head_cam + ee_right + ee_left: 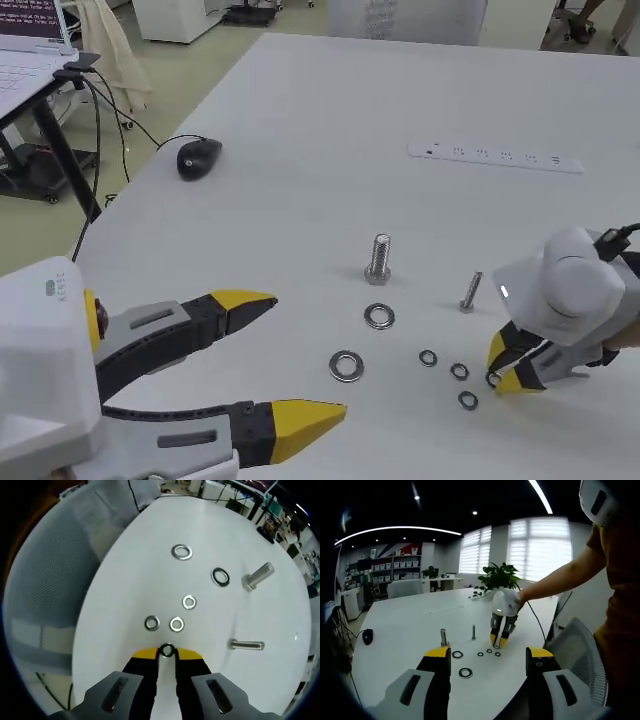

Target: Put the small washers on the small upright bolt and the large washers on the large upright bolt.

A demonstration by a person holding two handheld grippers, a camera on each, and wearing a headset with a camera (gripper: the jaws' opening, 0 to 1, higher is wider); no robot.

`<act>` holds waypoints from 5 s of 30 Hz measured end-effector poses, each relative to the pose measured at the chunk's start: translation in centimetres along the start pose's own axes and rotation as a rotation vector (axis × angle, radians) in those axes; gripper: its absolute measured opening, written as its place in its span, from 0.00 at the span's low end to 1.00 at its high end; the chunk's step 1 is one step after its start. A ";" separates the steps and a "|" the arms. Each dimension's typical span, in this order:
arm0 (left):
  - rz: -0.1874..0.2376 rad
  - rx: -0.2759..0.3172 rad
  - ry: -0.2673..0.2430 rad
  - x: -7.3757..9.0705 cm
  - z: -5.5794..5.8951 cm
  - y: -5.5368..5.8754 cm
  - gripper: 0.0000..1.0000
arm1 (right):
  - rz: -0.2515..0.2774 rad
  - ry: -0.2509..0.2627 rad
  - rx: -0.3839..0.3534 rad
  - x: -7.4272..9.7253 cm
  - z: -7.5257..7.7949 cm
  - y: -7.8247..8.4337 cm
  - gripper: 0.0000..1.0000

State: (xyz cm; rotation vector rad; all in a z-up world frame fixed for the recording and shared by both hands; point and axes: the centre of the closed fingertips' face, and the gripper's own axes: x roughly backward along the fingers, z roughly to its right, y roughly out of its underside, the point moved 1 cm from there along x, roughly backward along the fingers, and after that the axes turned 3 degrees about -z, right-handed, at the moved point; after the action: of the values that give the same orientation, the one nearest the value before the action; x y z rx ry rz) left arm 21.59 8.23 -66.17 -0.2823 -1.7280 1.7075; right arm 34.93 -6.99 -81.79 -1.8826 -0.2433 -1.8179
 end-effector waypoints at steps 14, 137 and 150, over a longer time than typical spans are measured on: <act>0.003 -0.010 0.009 -0.1 0.5 -0.2 0.59 | 0.020 0.025 -0.070 3.2 0.9 0.0 0.12; 0.011 -0.090 0.071 -0.3 3.2 -1.2 0.59 | 0.068 0.070 -0.117 1.3 -2.4 -3.1 0.21; 0.015 -0.083 0.072 -0.3 2.8 -1.0 0.59 | 0.049 0.036 -0.125 -0.5 -1.9 -3.4 0.20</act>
State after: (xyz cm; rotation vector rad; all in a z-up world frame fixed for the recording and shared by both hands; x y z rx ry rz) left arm 20.49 5.70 -65.04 -0.3906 -1.7503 1.6184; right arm 31.61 -4.85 -81.52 -1.9200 -0.0711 -1.8707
